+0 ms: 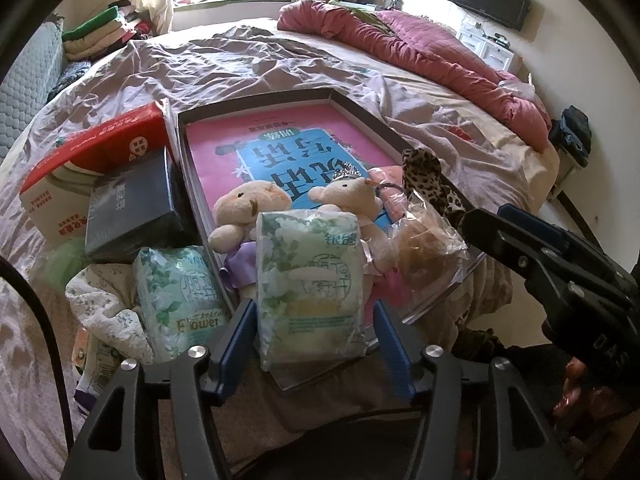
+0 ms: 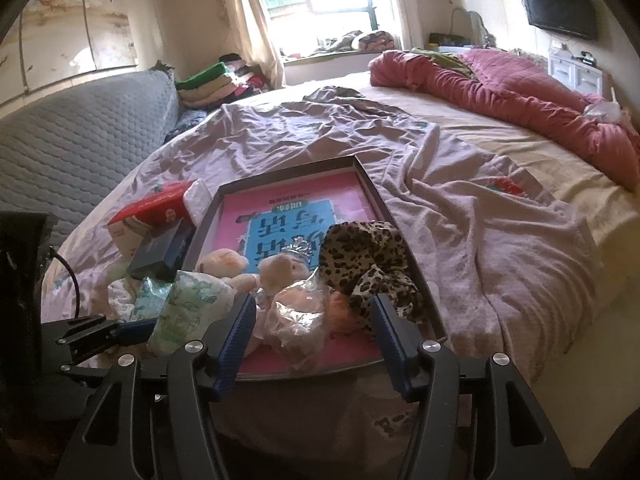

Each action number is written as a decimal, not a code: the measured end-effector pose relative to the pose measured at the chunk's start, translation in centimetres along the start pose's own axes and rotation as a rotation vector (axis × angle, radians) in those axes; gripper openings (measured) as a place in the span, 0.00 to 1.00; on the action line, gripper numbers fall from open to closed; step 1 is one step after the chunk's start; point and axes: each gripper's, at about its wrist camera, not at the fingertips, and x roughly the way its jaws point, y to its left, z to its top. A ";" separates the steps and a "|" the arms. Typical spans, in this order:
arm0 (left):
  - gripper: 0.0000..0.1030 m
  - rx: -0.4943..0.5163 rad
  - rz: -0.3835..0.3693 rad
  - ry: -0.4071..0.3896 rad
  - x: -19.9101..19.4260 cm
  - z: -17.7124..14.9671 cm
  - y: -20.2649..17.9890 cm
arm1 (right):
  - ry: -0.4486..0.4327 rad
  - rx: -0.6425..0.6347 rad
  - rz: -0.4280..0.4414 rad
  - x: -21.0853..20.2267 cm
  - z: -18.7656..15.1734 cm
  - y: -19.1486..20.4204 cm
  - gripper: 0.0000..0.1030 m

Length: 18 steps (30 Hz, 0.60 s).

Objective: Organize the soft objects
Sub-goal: 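Lower the wipes pack onto the tray and open left tool while right releases the bag, then move both open tools back over the remaining pile beside the tray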

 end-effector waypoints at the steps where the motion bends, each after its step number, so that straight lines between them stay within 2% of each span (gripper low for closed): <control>1: 0.62 -0.002 -0.006 -0.002 -0.1 0.1 0.1 | 0.001 0.004 -0.003 -0.1 0.0 -0.1 0.66; 4: 0.69 -0.015 -0.005 -0.017 -0.6 0.1 0.5 | -0.005 0.012 -0.004 -0.4 0.1 -0.2 0.68; 7: 0.69 -0.036 -0.018 -0.019 -0.8 0.1 1.1 | -0.007 0.016 -0.002 -0.4 0.2 -0.3 0.68; 18: 0.71 -0.052 0.031 -0.090 -4.5 0.2 1.4 | -0.036 0.023 0.020 -1.3 0.9 0.1 0.72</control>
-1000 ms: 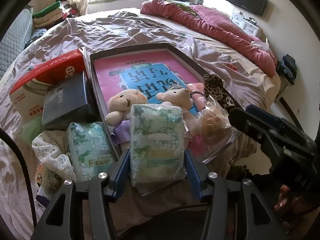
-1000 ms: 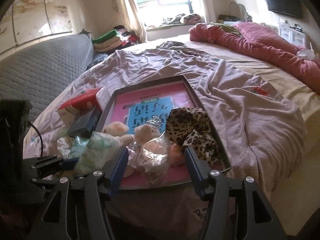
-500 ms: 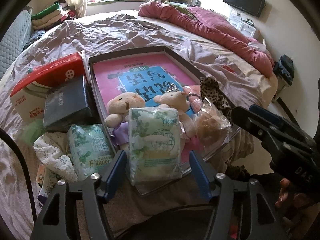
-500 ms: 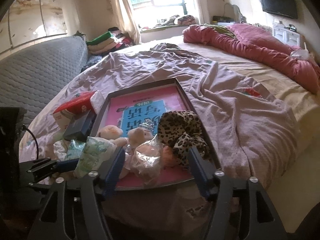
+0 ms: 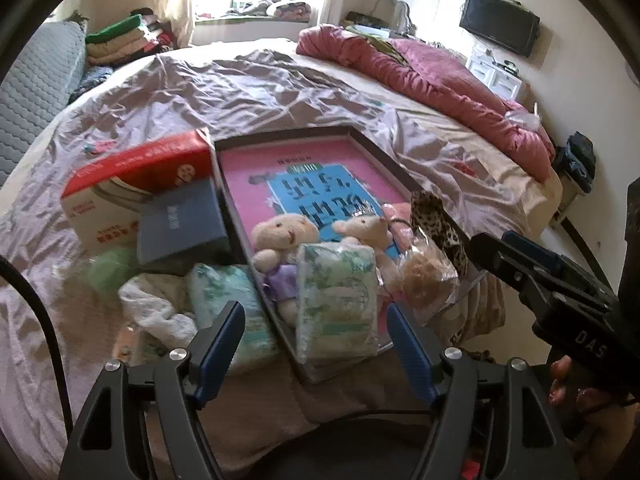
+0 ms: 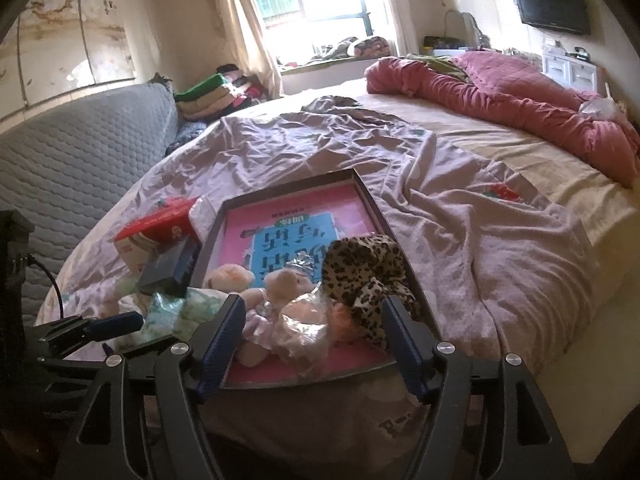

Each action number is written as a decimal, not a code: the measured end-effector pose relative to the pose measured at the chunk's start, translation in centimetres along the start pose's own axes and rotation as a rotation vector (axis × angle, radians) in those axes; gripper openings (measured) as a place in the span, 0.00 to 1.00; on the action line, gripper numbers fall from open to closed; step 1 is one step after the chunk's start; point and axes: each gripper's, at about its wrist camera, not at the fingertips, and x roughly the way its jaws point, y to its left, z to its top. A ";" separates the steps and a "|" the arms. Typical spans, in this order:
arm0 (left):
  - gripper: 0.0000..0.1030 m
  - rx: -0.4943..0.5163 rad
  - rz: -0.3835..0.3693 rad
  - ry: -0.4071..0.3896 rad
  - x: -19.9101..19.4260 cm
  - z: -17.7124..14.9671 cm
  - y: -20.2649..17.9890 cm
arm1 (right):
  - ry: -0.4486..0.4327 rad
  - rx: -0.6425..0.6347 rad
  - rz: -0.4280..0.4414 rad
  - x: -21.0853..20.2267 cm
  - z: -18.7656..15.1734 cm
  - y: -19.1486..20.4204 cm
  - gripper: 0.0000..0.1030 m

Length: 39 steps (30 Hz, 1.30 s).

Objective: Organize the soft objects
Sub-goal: 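Move both open tools back over the remaining pile beside the tray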

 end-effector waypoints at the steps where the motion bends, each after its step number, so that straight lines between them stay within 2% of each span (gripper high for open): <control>1: 0.71 -0.001 0.000 -0.003 -0.3 0.1 0.1 | -0.005 0.001 0.000 -0.1 0.1 0.0 0.72; 12: 0.75 0.036 0.088 -0.043 -3.1 0.6 0.0 | -0.071 -0.018 -0.020 -2.4 1.4 0.6 0.75; 20: 0.75 0.020 0.084 -0.054 -4.2 0.7 0.7 | -0.077 -0.052 -0.021 -3.2 1.6 2.2 0.77; 31: 0.75 -0.032 0.107 -0.068 -6.1 0.9 3.9 | -0.087 -0.082 0.003 -4.1 2.4 4.5 0.77; 39: 0.75 -0.094 0.136 -0.085 -7.9 0.8 7.5 | -0.089 -0.102 0.015 -4.4 2.7 5.8 0.77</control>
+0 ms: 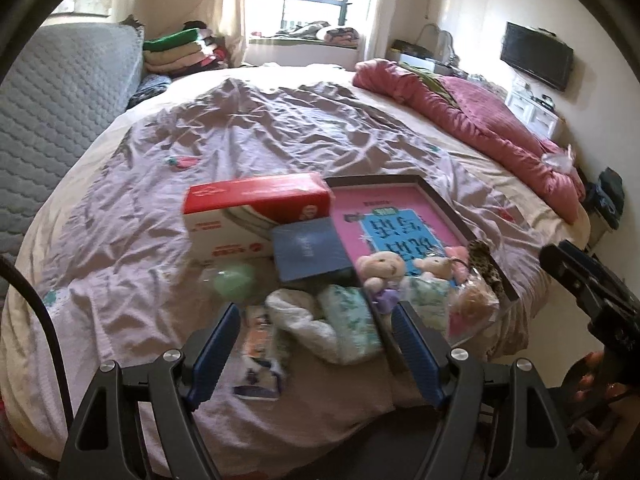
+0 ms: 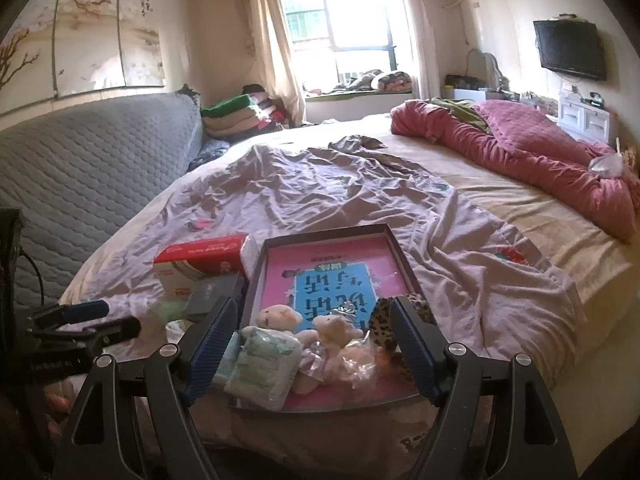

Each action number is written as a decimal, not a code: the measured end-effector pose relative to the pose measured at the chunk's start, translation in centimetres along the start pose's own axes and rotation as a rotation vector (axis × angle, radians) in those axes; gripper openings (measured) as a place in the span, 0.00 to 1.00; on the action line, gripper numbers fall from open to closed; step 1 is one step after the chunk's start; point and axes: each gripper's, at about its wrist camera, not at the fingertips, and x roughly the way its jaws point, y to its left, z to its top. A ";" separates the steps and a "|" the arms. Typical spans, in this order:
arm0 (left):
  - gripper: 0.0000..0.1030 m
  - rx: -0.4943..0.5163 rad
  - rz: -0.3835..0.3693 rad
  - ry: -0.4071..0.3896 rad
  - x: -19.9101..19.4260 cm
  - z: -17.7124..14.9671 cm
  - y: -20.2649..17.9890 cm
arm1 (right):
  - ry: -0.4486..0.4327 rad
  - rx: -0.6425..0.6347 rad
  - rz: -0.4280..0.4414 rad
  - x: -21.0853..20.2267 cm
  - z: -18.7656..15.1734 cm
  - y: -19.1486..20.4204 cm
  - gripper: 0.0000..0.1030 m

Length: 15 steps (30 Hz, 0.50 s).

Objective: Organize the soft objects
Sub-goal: 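Move both open tools back over the remaining pile beside the tray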

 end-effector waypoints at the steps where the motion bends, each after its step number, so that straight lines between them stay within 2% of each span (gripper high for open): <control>1: 0.75 -0.007 0.007 -0.002 -0.2 0.0 0.6 | 0.000 -0.002 0.004 0.0 0.0 0.2 0.77; 15: 0.75 -0.114 0.062 0.018 0.0 -1.0 6.6 | 0.036 -0.087 0.080 1.0 -0.6 5.0 0.78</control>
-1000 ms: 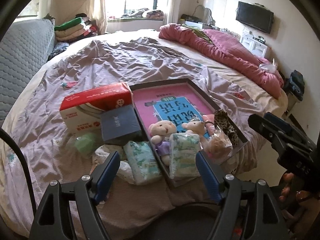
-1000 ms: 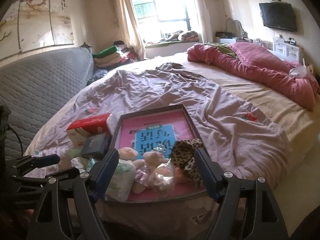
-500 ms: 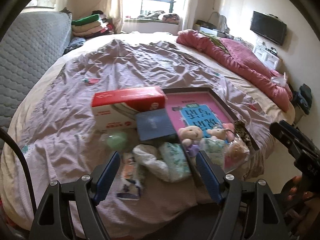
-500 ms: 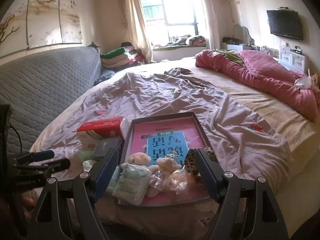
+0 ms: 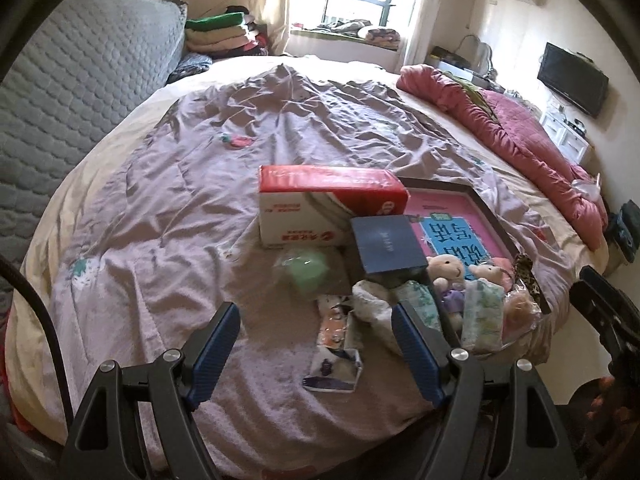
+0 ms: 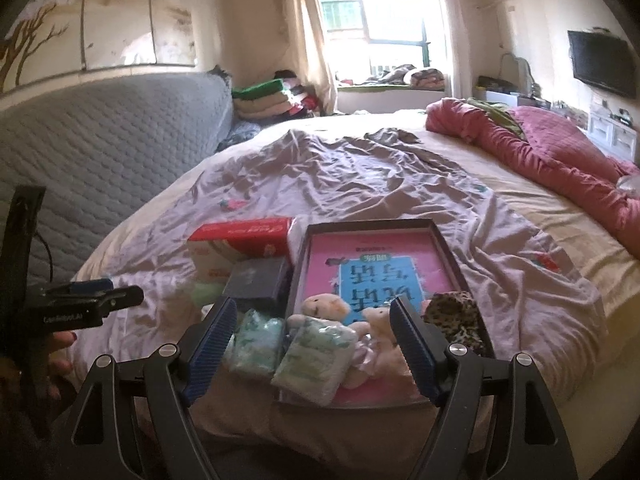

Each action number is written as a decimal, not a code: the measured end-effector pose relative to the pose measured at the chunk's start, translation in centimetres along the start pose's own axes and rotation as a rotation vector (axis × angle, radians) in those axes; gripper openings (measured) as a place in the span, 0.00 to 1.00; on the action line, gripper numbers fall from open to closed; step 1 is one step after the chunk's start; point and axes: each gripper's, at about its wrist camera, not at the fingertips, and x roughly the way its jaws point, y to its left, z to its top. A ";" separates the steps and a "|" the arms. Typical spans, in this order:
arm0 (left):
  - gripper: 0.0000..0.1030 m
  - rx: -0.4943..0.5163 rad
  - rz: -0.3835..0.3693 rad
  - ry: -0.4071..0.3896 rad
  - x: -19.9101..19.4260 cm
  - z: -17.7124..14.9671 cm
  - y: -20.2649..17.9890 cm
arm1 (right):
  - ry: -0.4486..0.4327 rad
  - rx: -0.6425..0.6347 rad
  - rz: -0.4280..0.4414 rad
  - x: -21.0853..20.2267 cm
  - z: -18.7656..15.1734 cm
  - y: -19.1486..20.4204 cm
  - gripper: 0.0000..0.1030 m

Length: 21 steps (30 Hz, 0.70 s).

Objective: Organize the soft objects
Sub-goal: 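Move both open tools back over the remaining pile beside the tray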

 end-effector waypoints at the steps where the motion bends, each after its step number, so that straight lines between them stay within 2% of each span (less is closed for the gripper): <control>1: 0.75 -0.003 0.001 0.003 0.1 -0.1 0.2 | 0.000 -0.004 0.004 0.1 -0.1 0.2 0.78; 9: 0.75 -0.006 0.006 0.037 0.9 -0.7 1.1 | 0.042 -0.061 0.005 1.1 -0.4 1.9 0.78; 21: 0.75 -0.069 0.007 0.104 3.1 -2.0 3.8 | 0.111 -0.148 0.026 3.5 -1.7 5.1 0.78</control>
